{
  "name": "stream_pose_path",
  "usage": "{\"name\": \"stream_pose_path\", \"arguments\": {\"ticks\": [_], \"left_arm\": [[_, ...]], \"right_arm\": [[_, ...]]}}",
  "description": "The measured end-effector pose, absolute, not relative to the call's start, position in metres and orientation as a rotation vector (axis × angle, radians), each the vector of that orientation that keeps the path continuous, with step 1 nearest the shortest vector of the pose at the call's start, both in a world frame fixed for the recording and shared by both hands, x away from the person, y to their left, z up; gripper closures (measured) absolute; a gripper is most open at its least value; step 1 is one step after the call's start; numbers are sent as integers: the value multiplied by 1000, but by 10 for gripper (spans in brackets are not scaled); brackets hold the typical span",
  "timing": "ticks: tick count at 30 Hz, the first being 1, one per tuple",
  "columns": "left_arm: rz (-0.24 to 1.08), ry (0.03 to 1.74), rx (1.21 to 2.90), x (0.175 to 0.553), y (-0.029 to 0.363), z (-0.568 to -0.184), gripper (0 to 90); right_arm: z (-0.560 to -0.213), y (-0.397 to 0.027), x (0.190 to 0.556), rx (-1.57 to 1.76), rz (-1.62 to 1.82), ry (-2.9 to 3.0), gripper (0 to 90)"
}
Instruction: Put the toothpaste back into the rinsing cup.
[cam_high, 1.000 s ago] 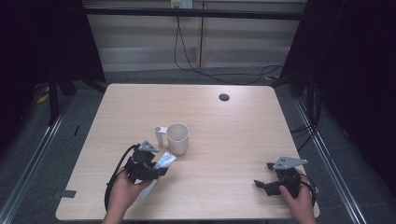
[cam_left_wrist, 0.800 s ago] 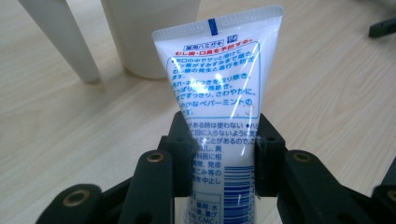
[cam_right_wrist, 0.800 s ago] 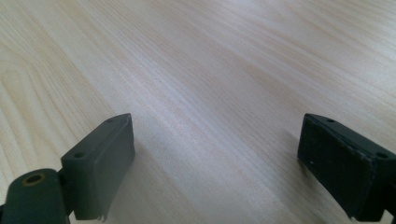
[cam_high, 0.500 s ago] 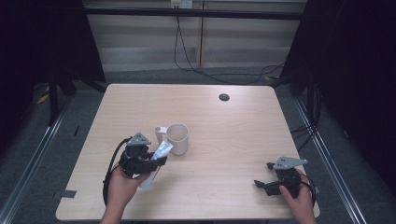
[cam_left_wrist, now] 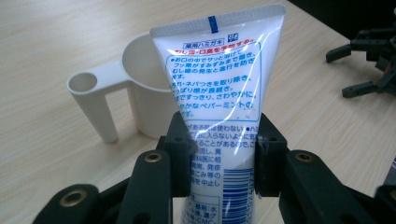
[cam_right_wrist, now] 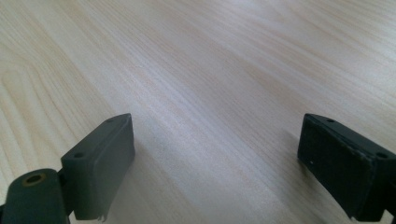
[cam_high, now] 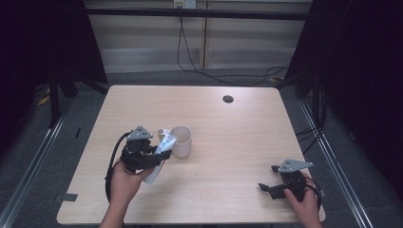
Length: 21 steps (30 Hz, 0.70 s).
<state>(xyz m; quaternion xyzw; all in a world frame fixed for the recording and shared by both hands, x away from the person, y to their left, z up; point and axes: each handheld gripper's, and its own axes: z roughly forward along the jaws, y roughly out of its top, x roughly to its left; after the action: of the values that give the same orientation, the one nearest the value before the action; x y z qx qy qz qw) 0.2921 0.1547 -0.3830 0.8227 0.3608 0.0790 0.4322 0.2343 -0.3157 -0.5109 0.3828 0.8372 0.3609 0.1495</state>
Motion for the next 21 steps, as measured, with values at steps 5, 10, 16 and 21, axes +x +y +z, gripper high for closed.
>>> {"name": "stream_pose_path", "arguments": {"ticks": [5,10,16,21], "left_arm": [[220,895,2020,294,152,-376,656],[226,904,1992,298,150,-370,653],[240,907,1965,302,148,-366,653],[249,903,1949,306,144,-362,653]], "right_arm": [[-511,-316,234,1100,1037,2406,106],[-511,-316,234,1100,1037,2406,106],[-511,-316,234,1100,1037,2406,106],[-511,-316,234,1100,1037,2406,106]]}}
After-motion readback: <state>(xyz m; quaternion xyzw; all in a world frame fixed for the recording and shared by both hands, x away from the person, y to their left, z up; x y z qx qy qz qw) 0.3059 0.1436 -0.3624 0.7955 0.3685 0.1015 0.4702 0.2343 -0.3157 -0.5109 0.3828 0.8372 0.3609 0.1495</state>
